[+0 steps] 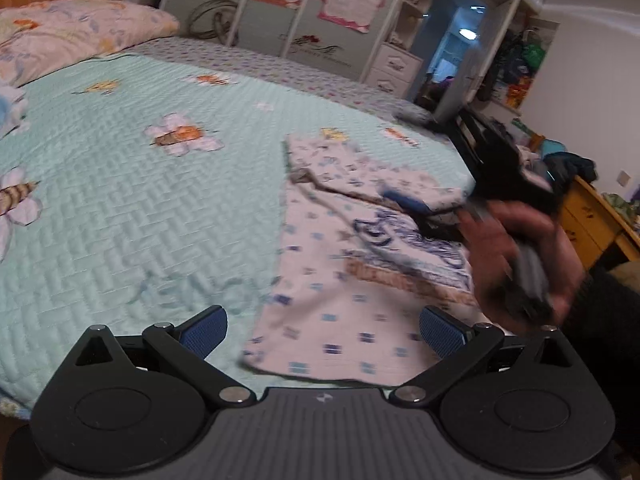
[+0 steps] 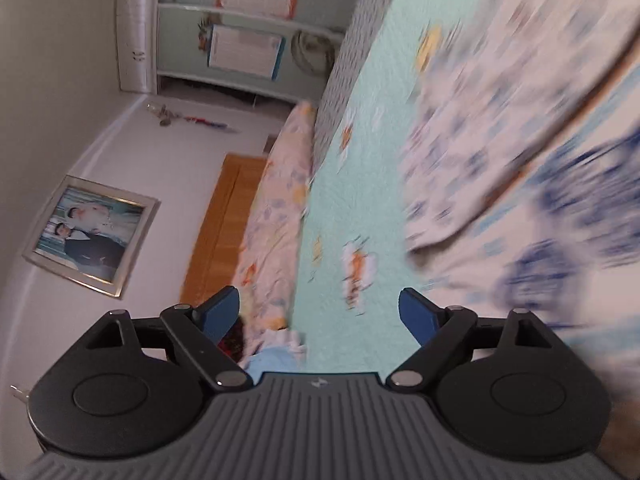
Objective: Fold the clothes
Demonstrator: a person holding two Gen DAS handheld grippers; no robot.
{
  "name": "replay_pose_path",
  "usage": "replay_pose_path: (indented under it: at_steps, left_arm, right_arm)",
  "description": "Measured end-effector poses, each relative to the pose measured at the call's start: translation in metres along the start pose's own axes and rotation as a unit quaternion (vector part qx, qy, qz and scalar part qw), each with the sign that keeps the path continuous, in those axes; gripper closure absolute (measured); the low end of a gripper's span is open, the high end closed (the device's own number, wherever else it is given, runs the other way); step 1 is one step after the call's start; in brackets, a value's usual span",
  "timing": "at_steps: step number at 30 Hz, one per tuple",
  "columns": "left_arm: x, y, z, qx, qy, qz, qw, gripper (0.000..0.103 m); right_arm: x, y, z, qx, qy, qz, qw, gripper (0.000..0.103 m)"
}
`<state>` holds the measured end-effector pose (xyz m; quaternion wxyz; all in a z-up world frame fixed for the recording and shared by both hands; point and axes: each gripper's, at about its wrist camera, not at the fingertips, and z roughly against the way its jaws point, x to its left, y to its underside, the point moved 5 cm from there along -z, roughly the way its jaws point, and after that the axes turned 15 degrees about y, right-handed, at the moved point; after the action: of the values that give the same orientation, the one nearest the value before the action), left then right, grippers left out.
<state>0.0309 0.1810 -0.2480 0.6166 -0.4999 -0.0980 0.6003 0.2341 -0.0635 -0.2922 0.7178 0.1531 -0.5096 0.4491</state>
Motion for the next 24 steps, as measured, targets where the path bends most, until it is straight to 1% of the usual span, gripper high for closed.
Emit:
replay_pose_path:
  at_steps: [3,6,7,9,11,13,16,17,19,20,23,24]
  left_arm:
    - [-0.016,0.004,-0.01,0.008,0.019,-0.008,0.9998,0.001]
    - [-0.032,0.011,-0.024,0.024,0.031,-0.018,0.9991,0.001]
    - [-0.037,0.013,-0.029,0.032,0.029,-0.024,0.9988,0.001]
    - [-0.048,0.018,-0.039,0.056,0.01,-0.042,0.9975,0.001]
    - [-0.059,0.021,-0.05,0.083,-0.011,-0.072,0.9939,0.001]
    - [-0.069,0.021,-0.06,0.105,-0.026,-0.102,0.9889,0.001]
    - [-0.077,0.017,-0.072,0.116,-0.057,-0.123,0.984,0.001]
    - [-0.076,0.016,-0.074,0.116,-0.061,-0.116,0.9846,0.001]
    - [-0.072,0.016,-0.074,0.116,-0.052,-0.093,0.9876,0.001]
    - [-0.07,0.017,-0.073,0.117,-0.054,-0.088,0.9878,0.001]
    - [-0.065,0.022,-0.069,0.115,-0.065,-0.082,0.9878,0.001]
    - [-0.063,0.023,-0.067,0.114,-0.069,-0.081,0.9877,0.001]
  right_arm:
    - [-0.034,0.003,0.066,-0.025,0.053,0.007,0.998,0.014]
    - [-0.061,0.018,0.117,-0.042,0.106,0.027,0.993,0.014]
    - [-0.07,0.023,0.132,-0.046,0.115,0.029,0.992,0.014]
    - [-0.086,0.032,0.155,-0.055,0.13,0.024,0.99,0.014]
    - [-0.099,0.041,0.174,-0.064,0.145,0.017,0.987,0.014]
    - [-0.105,0.043,0.187,-0.071,0.168,0.02,0.983,0.014]
    - [-0.112,0.044,0.2,-0.082,0.192,0.024,0.978,0.014]
    - [-0.115,0.043,0.205,-0.084,0.201,0.023,0.976,0.014]
    - [-0.12,0.044,0.214,-0.088,0.218,0.028,0.972,0.014]
    - [-0.122,0.044,0.216,-0.089,0.224,0.03,0.97,0.014]
    - [-0.131,0.045,0.213,-0.09,0.224,0.022,0.97,0.014]
    - [-0.133,0.043,0.21,-0.091,0.219,0.013,0.971,0.014]
